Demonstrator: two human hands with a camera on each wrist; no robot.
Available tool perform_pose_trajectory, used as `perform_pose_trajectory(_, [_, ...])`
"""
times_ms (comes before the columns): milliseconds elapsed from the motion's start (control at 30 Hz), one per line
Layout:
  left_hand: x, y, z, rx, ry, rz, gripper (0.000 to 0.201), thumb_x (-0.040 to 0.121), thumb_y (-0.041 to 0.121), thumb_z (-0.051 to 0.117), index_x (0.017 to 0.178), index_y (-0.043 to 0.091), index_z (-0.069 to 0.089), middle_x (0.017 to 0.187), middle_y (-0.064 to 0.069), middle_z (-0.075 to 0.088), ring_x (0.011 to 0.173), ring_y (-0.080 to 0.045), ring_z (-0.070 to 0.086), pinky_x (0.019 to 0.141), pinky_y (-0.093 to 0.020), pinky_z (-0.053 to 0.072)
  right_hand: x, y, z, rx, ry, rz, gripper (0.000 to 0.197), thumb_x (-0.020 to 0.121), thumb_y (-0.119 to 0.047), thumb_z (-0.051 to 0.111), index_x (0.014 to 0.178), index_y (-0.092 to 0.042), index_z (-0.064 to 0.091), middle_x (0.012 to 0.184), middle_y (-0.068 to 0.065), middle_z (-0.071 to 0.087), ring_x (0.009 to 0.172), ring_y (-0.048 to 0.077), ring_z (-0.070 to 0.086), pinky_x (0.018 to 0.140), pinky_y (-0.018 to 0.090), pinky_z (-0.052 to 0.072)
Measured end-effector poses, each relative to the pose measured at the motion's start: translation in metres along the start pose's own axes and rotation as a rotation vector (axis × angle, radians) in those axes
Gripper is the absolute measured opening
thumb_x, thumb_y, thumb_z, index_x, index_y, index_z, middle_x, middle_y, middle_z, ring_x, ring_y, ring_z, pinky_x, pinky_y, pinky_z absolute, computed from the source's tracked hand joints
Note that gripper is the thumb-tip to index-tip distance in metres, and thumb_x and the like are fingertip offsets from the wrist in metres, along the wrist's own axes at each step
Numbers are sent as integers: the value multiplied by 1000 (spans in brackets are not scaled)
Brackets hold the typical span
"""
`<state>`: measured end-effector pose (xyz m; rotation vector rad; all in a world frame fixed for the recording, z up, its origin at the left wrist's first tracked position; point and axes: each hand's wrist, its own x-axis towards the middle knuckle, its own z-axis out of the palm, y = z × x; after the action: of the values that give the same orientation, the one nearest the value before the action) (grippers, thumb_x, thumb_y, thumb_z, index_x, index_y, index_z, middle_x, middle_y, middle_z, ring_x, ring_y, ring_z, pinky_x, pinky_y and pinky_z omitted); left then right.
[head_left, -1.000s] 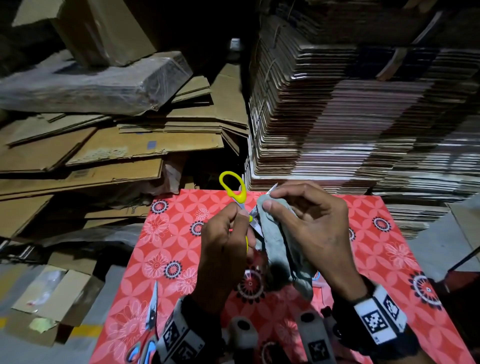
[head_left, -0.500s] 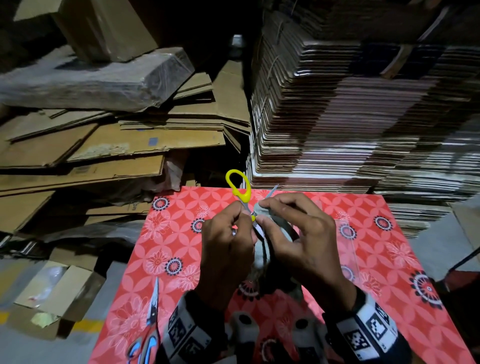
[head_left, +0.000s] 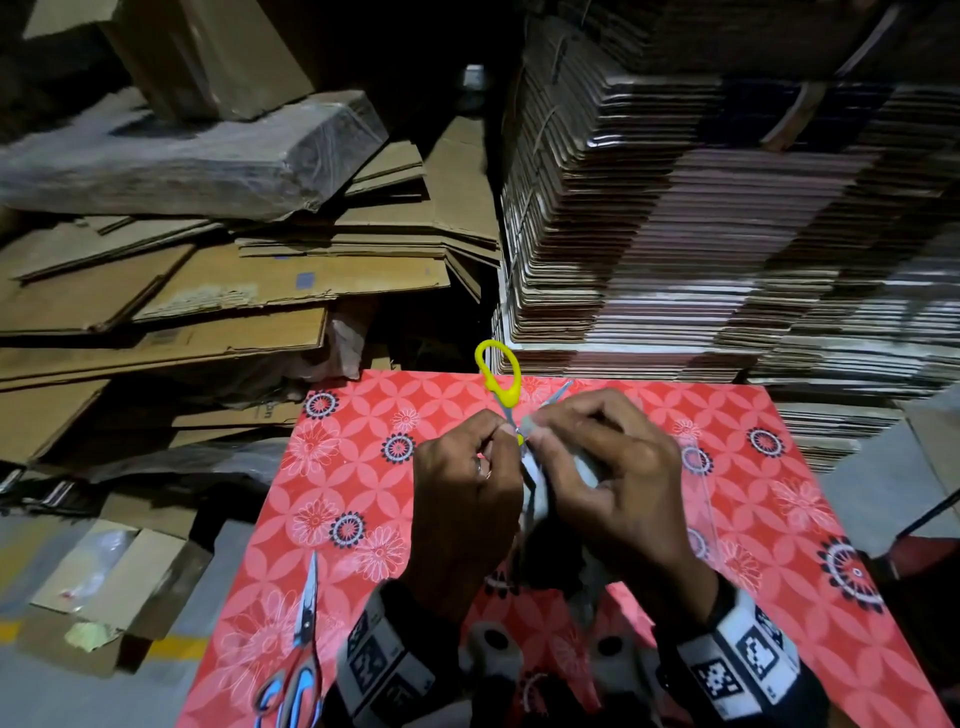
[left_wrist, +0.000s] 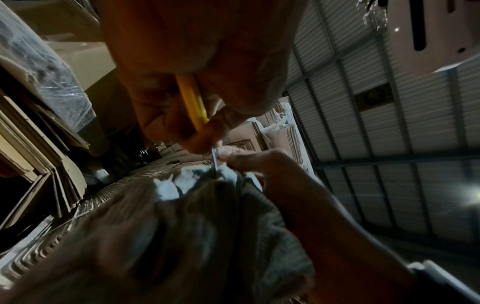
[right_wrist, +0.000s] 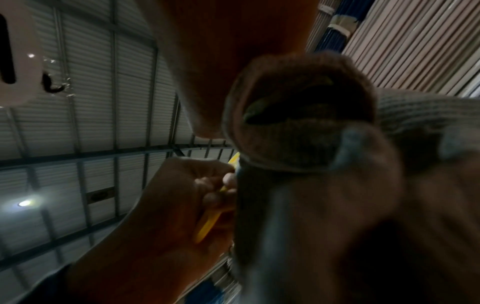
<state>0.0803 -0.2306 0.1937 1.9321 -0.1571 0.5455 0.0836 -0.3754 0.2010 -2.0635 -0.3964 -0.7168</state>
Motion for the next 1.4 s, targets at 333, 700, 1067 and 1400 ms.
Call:
perform_pose_trajectory(333, [-1,2,3,13,-4,6,44,97,4,56,59,22,45,50,5,49,47,-11,48,52,-18,29,1,6,-4,1,4,31,18,85,0,82,97,-13,84,89,-3,69,85,5,67,74,17,50])
perform_pose_trajectory(700, [-1,-7,4,48,-4,33,37,95,11,54,60,14,47,51,0,44,46,-15,43,49,-35,32,-1,4,-6,35,-37,41,18,84,-1,83,96,-15,84,86,-4,70,82,6,68,72,18,50])
perform_pose_trajectory(1067, [-2,-5,3,51,-4,39,40,95,10,55,58,22,43,50,2,41,46,-11,41,50,-27,29,11,16,-11,81,-27,82,19,83,-6,86,95,-20,84,82,-5,70,79,3,65,67,13,44])
perform_pose_trajectory(1400, [-2,-4,5,83,9,83,38,94,9,56,61,19,40,51,4,35,47,-10,33,52,-20,21,20,20,-18,82,20,103,20,84,-8,85,93,-26,82,79,-8,66,75,2,62,66,11,42])
